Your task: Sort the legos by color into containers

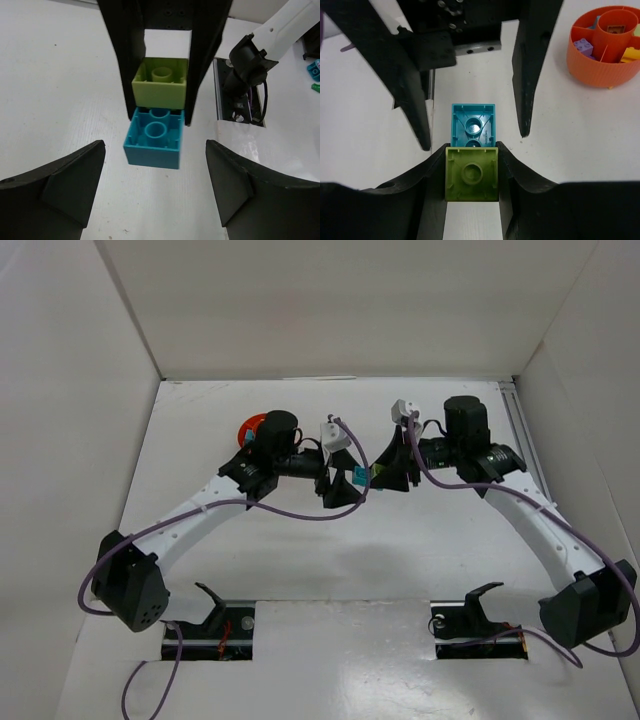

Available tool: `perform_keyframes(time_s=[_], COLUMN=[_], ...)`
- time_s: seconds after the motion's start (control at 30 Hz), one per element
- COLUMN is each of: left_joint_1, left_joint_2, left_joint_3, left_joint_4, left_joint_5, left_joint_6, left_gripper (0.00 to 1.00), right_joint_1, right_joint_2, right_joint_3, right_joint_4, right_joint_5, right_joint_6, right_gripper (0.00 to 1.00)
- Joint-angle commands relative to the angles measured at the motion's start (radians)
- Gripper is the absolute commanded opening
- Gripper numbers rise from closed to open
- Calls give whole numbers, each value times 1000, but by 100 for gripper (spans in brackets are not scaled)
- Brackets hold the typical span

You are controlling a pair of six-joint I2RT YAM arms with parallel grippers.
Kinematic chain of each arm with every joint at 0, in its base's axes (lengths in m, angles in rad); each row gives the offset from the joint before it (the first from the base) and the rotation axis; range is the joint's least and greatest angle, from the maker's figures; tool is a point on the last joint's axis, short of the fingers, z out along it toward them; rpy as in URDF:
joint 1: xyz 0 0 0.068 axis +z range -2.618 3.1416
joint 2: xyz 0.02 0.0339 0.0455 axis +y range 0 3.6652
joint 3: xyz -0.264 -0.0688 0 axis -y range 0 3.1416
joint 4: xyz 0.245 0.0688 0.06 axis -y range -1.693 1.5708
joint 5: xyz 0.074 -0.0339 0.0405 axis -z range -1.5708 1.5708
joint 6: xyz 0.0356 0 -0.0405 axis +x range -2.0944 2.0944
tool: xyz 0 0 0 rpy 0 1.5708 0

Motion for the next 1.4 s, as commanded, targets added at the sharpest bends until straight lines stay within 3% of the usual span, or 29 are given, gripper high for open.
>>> perform_keyframes(time_s=[0.0, 0.43, 0.67, 0.8, 0.9, 1.03, 1.17, 1.37], left_joint_1=[-6, -6, -6, -6, -6, -6, -6, -6], left_joint_2=[17, -14, 16, 16, 16, 16, 16, 45], left_joint_3=[58, 58, 80, 80, 80, 80, 80, 80], left_joint_4=[14, 57, 37, 37, 28, 19, 28, 17], left_joint_5=[43, 80, 120, 131, 140, 140, 140, 106], left_joint_6=[5, -6, 22, 22, 31, 31, 22, 11], left_gripper=[78, 76, 56, 39, 19, 7, 4, 0], right_joint_1=[20, 50, 96, 97, 97, 116, 135, 135], right_joint_2=[-44, -24, -4, 5, 5, 5, 5, 14], right_joint_3=[51, 83, 123, 144, 154, 154, 163, 172], right_joint_4=[8, -107, -107, -116, -127, -159, -182, -205], right_joint_5=[-40, 60, 71, 80, 89, 148, 186, 177], right_joint_6=[-37, -131, -140, -140, -149, -172, -182, -191], right_gripper=[1, 1, 0, 0, 0, 0, 2, 22])
